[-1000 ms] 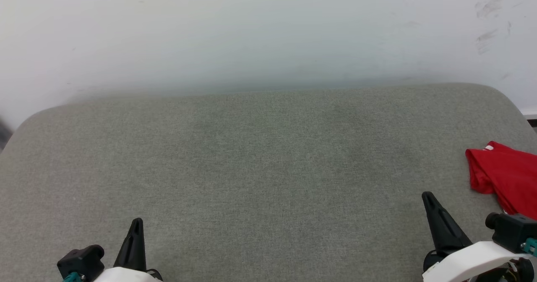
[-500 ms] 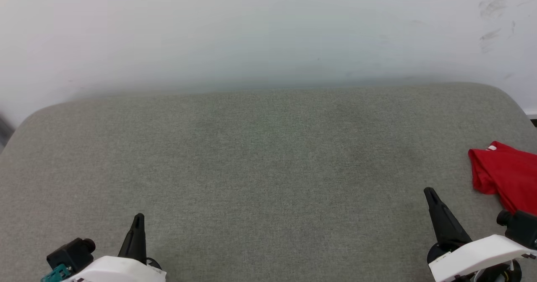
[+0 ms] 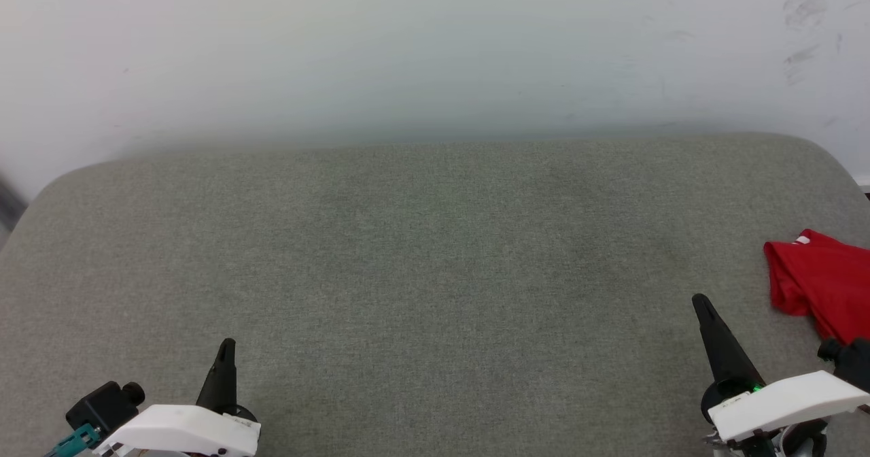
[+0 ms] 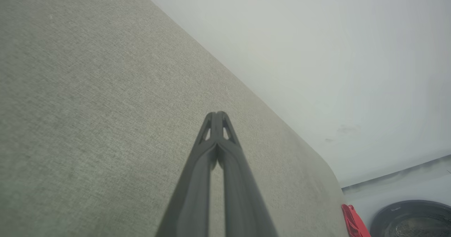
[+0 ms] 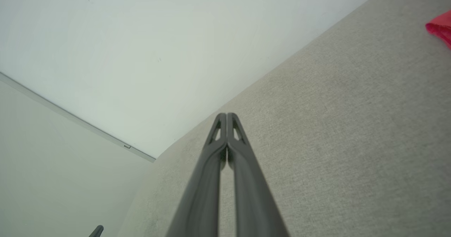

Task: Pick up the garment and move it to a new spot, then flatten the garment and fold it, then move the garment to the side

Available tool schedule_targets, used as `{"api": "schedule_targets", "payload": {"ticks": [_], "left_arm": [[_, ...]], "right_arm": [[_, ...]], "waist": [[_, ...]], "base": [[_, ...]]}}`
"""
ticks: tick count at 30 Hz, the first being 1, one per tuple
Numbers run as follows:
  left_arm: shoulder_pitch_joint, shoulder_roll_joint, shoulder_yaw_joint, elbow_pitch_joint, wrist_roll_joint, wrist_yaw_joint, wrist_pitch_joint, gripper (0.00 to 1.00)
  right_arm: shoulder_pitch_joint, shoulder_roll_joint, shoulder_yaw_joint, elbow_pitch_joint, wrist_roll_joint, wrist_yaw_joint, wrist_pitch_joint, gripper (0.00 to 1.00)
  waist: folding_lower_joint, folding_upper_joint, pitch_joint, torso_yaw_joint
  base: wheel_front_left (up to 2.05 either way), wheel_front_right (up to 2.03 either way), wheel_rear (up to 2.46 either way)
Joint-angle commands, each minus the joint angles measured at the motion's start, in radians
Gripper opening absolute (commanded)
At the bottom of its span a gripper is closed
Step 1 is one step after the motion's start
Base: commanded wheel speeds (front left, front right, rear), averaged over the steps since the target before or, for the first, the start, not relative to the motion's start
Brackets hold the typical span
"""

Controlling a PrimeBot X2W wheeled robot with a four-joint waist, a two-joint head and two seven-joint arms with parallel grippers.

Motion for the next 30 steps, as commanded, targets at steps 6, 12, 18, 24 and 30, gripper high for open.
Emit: {"api": "schedule_targets", "payload": {"ticks": [6,12,18,24,30], "left_arm": [[-0.045,-0.016,0.032,0.004,-0.089,-0.027,0.028,0.00],[-0.055,-0.030,0.049,0.013,-0.146,-0.041,0.046,0.00],[-0.066,-0.044,0.065,0.021,-0.199,-0.056,0.063,0.00],[-0.074,-0.055,0.081,0.030,-0.249,-0.070,0.080,0.00],[-0.084,-0.068,0.095,0.037,-0.296,-0.082,0.096,0.00]], "right_arm": [[-0.039,-0.004,-0.011,0.020,0.114,0.000,-0.004,0.00],[-0.049,-0.003,-0.017,0.039,0.184,0.000,-0.003,0.00],[-0.059,-0.002,-0.023,0.056,0.249,0.000,-0.001,0.00],[-0.068,0.000,-0.028,0.073,0.312,0.000,0.000,0.00],[-0.078,0.001,-0.034,0.089,0.370,0.000,0.002,0.00]], "waist": [[0.0000,0.0000,0.003,0.004],[0.0000,0.0000,0.005,0.007],[0.0000,0.0000,0.008,0.009],[0.0000,0.0000,0.010,0.012],[0.0000,0.0000,0.013,0.015]], "base": [[0.00,0.00,0.00],[0.00,0.00,0.00],[0.00,0.00,0.00],[0.00,0.00,0.00],[0.00,0.00,0.00]]}}
